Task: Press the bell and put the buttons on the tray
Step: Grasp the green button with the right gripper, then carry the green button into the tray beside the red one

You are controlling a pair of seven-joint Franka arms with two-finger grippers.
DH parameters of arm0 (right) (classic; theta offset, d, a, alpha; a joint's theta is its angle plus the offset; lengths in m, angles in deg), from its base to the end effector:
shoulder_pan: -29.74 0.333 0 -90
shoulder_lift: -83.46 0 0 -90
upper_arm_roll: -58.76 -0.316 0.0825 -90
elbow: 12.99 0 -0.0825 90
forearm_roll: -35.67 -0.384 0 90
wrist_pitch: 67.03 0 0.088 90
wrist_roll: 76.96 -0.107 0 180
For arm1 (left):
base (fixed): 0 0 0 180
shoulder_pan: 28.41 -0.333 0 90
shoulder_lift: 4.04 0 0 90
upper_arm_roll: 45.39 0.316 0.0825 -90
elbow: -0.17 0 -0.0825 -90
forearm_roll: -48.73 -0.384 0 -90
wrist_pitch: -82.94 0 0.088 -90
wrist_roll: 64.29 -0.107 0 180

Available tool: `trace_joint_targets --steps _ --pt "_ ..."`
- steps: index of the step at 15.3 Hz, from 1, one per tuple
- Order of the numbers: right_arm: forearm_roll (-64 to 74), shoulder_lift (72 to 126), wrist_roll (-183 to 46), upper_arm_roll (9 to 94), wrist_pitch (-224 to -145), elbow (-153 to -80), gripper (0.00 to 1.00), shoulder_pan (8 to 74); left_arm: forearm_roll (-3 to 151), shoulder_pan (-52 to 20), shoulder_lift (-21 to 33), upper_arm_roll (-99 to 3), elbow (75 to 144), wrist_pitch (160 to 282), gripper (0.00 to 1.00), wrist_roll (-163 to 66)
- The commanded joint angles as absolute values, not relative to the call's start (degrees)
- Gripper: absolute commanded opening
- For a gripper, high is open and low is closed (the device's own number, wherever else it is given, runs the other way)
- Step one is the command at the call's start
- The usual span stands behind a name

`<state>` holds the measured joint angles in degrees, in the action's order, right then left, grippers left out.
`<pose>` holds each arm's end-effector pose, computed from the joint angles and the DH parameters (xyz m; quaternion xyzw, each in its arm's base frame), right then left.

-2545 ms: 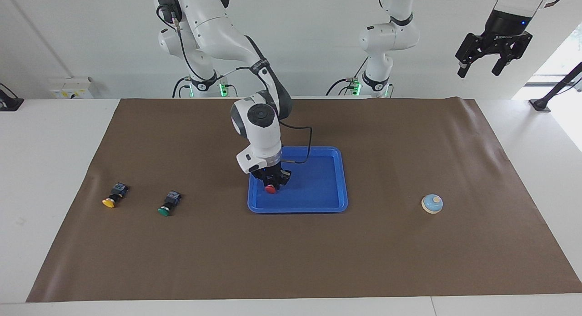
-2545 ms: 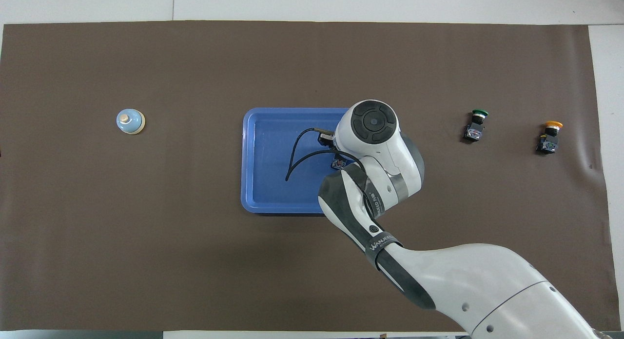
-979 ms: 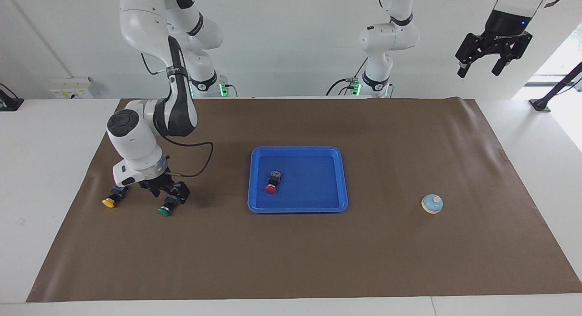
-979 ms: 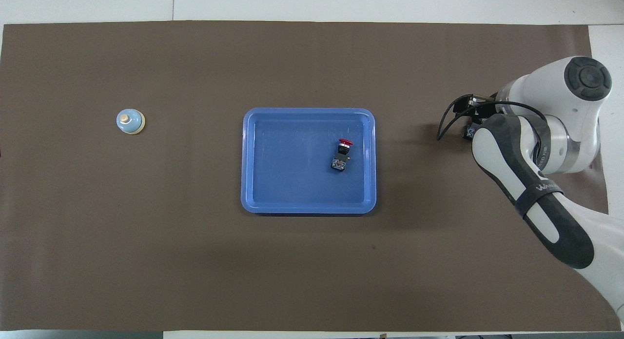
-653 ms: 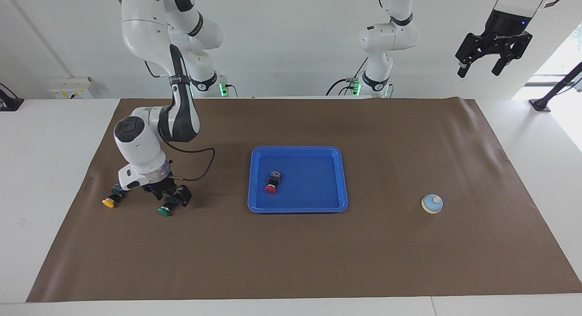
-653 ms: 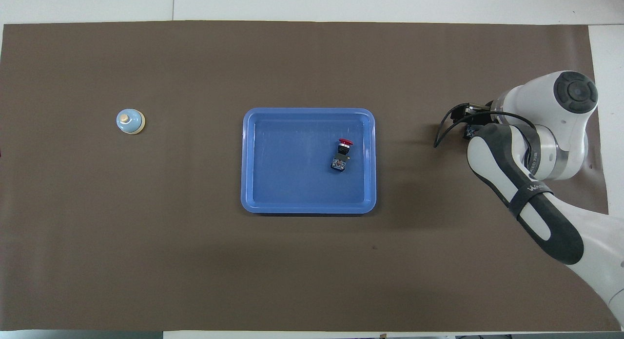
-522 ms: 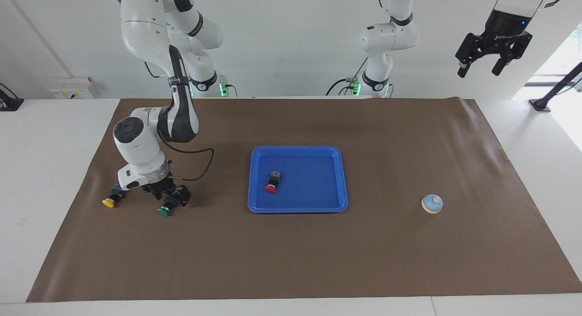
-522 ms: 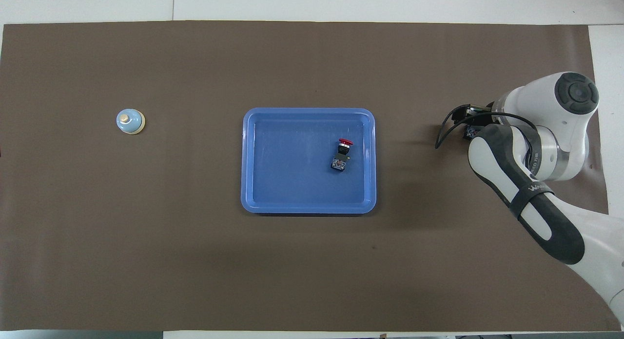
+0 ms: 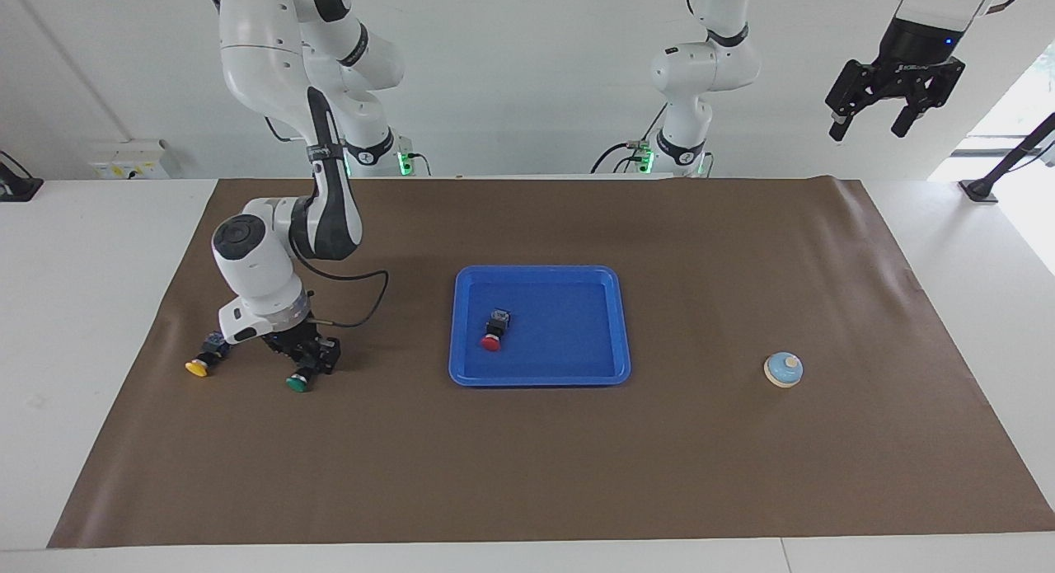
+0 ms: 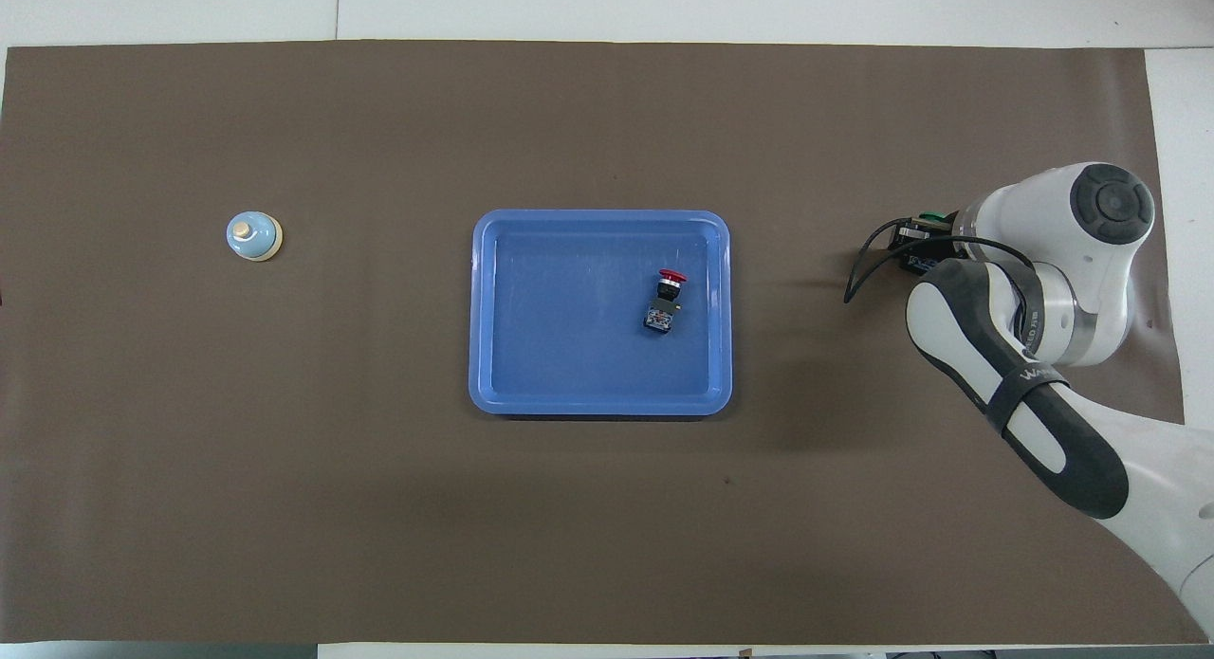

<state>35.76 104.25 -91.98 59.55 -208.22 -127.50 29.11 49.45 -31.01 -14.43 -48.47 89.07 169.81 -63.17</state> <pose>0.6164 -0.0149 0.2868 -0.9886 0.1416 -0.0514 0.0032 0.4867 -0.0088 0.7228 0.9973 0.0049 0.0727 0.0024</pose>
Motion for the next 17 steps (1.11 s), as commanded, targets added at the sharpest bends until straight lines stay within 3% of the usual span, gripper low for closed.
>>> trace_joint_targets --steps 1,5,8,12,17 --pt "36.2 104.0 -90.1 58.9 -207.9 -127.4 0.00 28.6 49.1 -30.8 -14.8 -48.3 89.3 169.0 1.00 -62.8" --pt "36.2 103.8 -90.2 58.8 -199.1 -120.1 0.00 29.9 49.1 -30.8 -14.8 -48.3 89.3 169.0 1.00 -62.8" --pt "36.0 105.8 -92.1 58.8 -187.1 -108.3 0.00 33.4 49.1 -30.8 -14.8 -48.3 89.2 169.0 1.00 -62.8" --pt "35.8 109.4 -101.7 58.8 -176.7 -96.3 0.00 41.7 49.1 -30.9 -14.8 -48.3 89.3 169.0 1.00 -62.8" --pt "35.3 112.9 -116.6 58.8 -172.9 -89.9 0.00 54.7 49.1 -30.9 -14.8 -48.3 89.3 169.0 1.00 -62.8"
